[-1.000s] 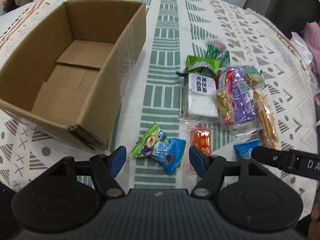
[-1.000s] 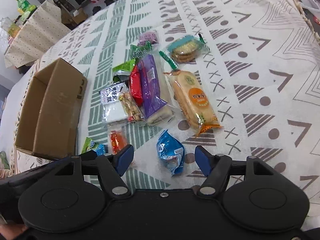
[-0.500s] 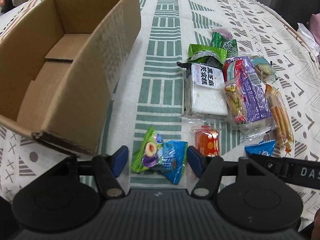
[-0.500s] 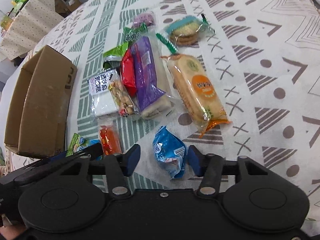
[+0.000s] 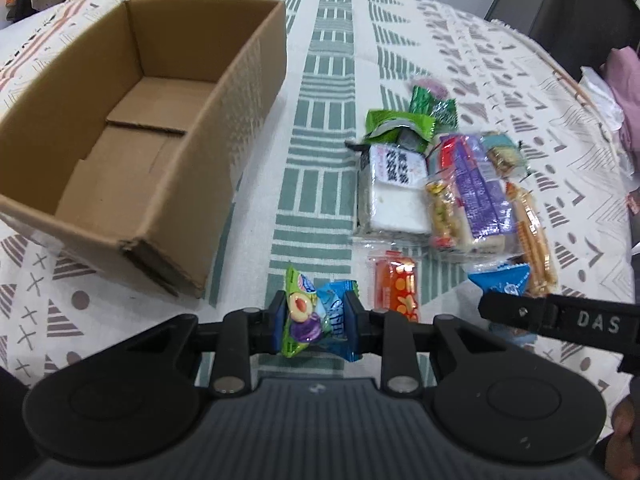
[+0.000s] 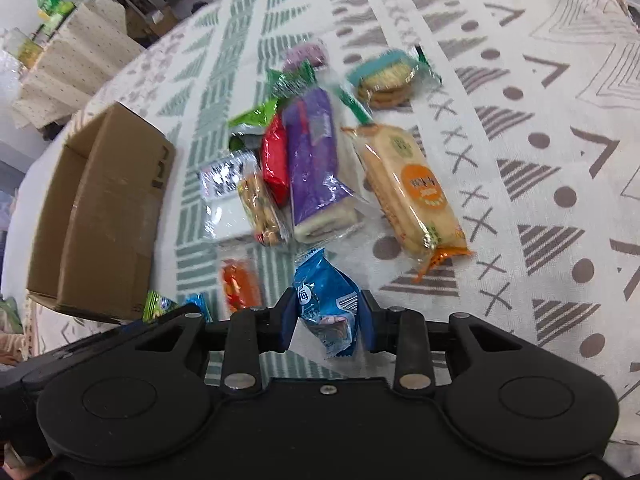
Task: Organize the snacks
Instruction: 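Grasp the green-and-blue candy with the left tool while the right tool grasps the blue candy, then carry both candies over the cardboard box and open both tools to drop them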
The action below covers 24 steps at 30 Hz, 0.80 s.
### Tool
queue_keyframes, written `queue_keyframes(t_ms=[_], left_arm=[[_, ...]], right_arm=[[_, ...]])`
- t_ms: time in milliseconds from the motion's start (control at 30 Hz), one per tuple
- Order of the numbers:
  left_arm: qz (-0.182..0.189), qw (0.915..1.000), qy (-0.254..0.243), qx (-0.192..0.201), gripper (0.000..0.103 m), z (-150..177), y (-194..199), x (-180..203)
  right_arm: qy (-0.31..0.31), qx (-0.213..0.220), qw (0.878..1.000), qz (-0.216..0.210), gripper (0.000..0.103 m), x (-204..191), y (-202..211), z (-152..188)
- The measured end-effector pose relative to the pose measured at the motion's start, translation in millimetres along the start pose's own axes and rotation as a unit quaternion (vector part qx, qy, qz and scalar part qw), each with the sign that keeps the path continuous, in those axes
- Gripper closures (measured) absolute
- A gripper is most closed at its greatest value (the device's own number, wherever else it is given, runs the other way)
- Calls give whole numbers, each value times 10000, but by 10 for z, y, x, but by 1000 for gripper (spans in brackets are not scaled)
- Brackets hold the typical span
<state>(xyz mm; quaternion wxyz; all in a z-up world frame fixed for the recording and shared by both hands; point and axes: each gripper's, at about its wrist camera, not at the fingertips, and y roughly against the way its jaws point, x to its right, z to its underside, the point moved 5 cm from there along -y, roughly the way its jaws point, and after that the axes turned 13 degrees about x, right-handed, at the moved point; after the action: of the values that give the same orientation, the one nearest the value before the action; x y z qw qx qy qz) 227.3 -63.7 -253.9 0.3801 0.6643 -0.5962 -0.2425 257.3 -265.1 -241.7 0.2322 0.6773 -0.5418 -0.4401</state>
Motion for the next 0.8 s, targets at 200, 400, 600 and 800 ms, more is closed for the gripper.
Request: queue_keyframes(t_ms=[200,400,600,800], left_arm=[[105,9994,-18,317,75,-118,305,-2],[217,9977,-55,641,75,-241,637,-10],[163,9961,-3,862,75,-374,902,-104],[-63,9932,41,1166,75,-532,1112,-285]], right_arm=[[-81,322,9989,-331,71,-80,139,-84],[-162,747,9947,-683,71,-201,290,-192],[-245,1023,9885,-1088,71,-361,348,-299],[-226,1267,9778,-1656,71,-643,417,-376]])
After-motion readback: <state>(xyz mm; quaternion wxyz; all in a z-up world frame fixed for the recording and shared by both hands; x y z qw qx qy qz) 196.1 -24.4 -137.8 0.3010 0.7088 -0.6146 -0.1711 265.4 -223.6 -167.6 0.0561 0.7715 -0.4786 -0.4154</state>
